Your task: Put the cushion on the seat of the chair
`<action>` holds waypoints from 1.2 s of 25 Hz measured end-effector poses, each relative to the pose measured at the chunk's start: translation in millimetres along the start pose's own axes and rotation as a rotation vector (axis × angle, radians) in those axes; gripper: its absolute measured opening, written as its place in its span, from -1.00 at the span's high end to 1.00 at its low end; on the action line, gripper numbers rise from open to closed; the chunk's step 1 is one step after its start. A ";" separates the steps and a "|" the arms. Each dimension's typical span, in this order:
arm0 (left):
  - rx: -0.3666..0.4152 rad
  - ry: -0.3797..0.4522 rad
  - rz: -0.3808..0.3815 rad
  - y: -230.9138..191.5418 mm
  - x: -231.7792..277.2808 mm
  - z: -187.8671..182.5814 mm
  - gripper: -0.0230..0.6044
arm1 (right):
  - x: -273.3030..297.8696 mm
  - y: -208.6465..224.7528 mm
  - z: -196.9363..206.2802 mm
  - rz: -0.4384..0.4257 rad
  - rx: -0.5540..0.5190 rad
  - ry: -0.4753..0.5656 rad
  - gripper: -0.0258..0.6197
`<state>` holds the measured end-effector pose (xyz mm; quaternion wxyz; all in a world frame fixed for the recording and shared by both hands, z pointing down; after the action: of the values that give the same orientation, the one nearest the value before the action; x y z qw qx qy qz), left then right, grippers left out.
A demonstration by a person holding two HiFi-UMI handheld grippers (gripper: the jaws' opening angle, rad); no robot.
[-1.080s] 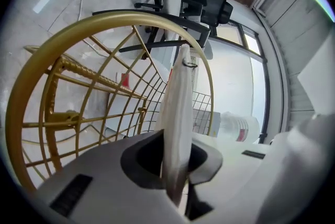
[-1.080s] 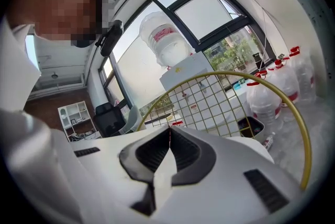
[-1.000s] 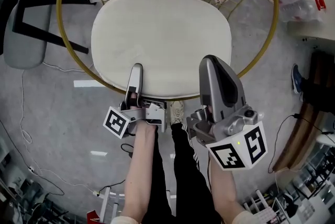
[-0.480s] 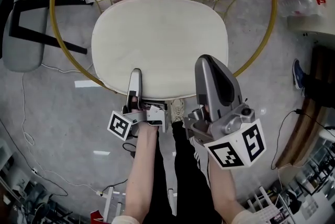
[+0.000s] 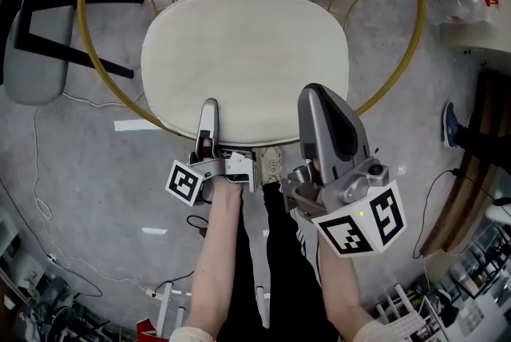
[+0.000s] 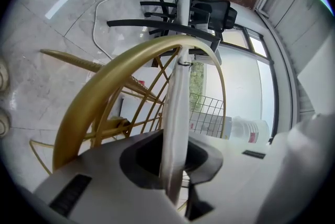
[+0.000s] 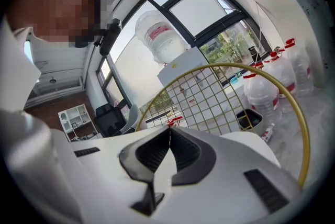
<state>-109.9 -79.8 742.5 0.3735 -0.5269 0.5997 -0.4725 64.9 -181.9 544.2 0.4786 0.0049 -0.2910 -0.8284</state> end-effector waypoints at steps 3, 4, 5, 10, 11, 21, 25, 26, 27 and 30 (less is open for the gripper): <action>0.003 0.003 -0.007 -0.5 0.2 -0.2 0.75 | -0.9 -1.5 2.9 -0.005 0.003 -0.003 0.87; 0.005 0.004 -0.009 -0.5 0.2 -0.1 0.75 | -1.5 -1.6 3.9 -0.006 0.004 -0.004 0.87; 0.007 0.004 -0.012 -0.5 0.3 0.0 0.75 | -2.2 -1.6 4.7 -0.005 0.006 -0.006 0.87; 0.033 -0.001 -0.038 2.2 1.0 1.3 0.57 | -6.7 -3.0 7.0 -0.003 0.013 -0.012 0.87; 0.042 -0.001 -0.045 3.3 1.0 1.8 0.52 | -8.0 -3.4 7.3 -0.002 0.014 -0.014 0.87; 0.057 0.023 -0.095 9.0 -9.0 8.0 0.39 | -23.6 -11.1 9.4 -0.004 0.029 -0.030 0.87; 0.062 0.041 -0.116 11.2 -20.4 10.2 0.39 | -29.5 -14.4 10.8 -0.011 0.034 -0.031 0.87; 0.061 0.044 -0.120 11.1 -24.3 11.4 0.39 | -31.4 -14.6 11.5 -0.012 0.036 -0.032 0.87; 0.058 0.046 -0.123 10.9 -28.3 12.6 0.39 | -33.3 -14.7 12.1 -0.012 0.037 -0.033 0.87; 0.052 0.047 -0.130 11.0 -38.9 15.5 0.39 | -37.2 -15.6 13.9 -0.012 0.040 -0.038 0.87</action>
<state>-91.9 -44.2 725.7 0.3414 -0.5437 0.5601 -0.5236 68.8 -139.8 538.1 0.4678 0.0006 -0.3163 -0.8253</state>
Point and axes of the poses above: the fingertips, and each gripper's own axes: x forward along the fingers, y to its right, z out of its underside, the point moved 9 cm from there along -x, backward along the fingers, and after that the axes turned 7 degrees about z, right-handed, at the moved point
